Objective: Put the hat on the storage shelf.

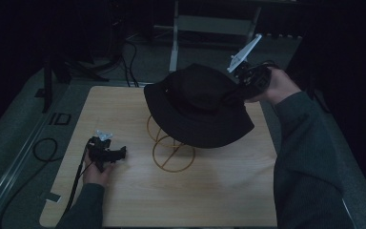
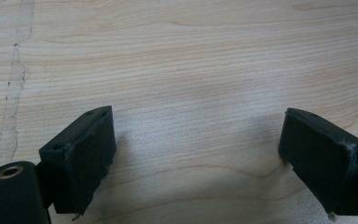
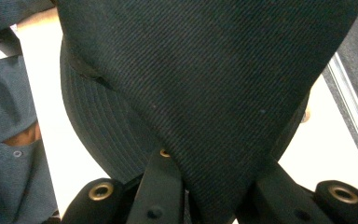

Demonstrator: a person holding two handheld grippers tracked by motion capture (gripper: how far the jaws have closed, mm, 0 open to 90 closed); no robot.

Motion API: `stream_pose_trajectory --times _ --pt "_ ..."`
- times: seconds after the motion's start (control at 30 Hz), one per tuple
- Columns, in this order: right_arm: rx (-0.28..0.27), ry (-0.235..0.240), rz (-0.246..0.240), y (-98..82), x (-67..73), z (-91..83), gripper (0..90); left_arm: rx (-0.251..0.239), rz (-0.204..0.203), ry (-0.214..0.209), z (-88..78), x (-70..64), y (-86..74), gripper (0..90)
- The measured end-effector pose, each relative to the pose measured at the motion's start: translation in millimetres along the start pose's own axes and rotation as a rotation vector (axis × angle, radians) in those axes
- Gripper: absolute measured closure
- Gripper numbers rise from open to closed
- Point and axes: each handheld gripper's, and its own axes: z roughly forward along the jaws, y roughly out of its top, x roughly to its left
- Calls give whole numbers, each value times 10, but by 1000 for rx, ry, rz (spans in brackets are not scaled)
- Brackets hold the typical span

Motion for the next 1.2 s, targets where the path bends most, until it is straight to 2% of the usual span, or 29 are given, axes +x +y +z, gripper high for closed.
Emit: stream_pose_trajectory --times 0.47,0.87,1.2 --pt "-1 25 -22 169 45 171 845 0 -1 0 0 -1 0 112" --pt "-6 57 -43 258 109 323 837 -3 -4 0 2 -2 0 113" --pt "-19 76 -42 295 124 425 810 -3 -4 0 2 -3 0 112"
